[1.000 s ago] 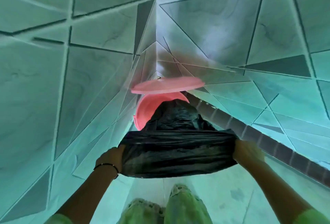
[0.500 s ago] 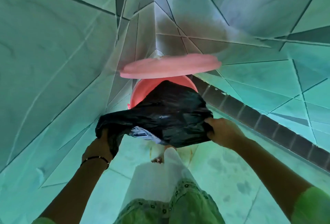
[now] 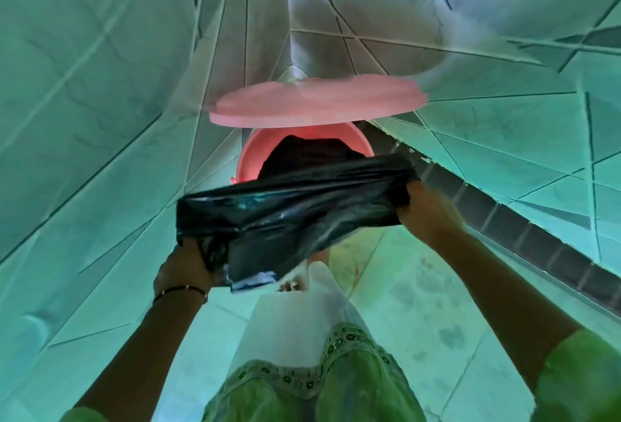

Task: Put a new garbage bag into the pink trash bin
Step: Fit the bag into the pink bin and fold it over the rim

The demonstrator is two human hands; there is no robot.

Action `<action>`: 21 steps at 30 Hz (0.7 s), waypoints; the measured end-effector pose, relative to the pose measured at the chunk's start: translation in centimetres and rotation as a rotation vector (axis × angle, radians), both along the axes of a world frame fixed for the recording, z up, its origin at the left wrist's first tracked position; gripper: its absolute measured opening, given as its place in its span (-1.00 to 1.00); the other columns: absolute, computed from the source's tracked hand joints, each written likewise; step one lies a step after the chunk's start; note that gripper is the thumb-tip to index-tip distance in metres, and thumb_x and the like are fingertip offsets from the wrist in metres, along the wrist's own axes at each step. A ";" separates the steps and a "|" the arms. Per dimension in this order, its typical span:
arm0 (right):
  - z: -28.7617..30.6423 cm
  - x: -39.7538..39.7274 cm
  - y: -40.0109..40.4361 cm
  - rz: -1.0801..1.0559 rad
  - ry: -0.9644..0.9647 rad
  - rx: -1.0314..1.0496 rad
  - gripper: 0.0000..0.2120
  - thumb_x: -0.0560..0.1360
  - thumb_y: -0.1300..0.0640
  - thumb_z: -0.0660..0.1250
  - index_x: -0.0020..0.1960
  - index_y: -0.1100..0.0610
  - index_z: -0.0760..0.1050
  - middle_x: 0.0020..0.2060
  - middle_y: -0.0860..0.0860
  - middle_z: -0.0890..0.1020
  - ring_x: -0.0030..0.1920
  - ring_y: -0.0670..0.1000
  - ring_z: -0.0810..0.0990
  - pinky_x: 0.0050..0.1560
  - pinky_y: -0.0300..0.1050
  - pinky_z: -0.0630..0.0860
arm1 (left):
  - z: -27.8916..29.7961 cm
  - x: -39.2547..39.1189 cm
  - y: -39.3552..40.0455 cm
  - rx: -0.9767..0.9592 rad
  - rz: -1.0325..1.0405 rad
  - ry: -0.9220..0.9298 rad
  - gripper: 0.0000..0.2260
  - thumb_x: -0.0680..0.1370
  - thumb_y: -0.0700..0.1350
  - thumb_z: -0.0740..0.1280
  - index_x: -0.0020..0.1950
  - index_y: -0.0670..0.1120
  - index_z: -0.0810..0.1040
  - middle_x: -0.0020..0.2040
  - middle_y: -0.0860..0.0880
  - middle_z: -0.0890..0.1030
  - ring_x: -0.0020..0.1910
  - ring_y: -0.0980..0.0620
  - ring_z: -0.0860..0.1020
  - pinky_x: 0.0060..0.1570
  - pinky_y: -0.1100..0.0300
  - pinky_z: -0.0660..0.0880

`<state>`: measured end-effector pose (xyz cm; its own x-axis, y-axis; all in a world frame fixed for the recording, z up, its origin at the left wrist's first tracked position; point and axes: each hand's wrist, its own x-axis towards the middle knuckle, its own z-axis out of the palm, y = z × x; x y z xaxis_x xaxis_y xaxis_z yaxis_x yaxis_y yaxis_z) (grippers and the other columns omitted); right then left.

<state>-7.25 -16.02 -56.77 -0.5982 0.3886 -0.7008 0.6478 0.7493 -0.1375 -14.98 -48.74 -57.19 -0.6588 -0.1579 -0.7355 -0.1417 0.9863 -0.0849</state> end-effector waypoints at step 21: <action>-6.8 3.1 1.5 -0.098 -0.216 0.050 -0.78 0.43 0.21 0.20 0.06 0.19 0.45 -0.17 0.15 0.60 -0.17 0.18 0.56 -0.11 0.01 0.53 | -4.0 2.5 -1.4 -0.074 -0.165 -0.197 -0.60 0.50 0.11 0.25 0.25 -0.08 0.42 0.25 -0.13 0.41 0.10 -0.22 0.55 0.09 -0.01 0.45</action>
<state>-4.17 -14.51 -63.59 -0.3941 0.4745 -0.7871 0.7281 0.6838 0.0477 -12.45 -50.16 -61.24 -0.5257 -0.1180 -0.8425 0.0470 0.9848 -0.1672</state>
